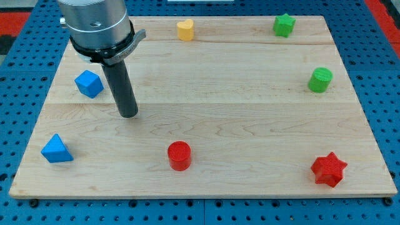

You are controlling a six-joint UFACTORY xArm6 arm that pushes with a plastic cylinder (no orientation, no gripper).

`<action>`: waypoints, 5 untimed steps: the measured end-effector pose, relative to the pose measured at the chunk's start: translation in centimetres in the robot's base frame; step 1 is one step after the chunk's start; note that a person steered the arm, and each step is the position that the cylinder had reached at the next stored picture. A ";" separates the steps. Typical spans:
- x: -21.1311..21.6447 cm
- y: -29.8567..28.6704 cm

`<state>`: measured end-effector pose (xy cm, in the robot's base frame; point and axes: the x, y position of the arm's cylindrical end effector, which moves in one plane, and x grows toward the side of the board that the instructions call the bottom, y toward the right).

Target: Move green star towards heart

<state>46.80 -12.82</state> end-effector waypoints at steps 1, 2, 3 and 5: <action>-3.0 3.9; -7.1 5.9; -13.3 10.8; -15.4 31.8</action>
<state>31.41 18.99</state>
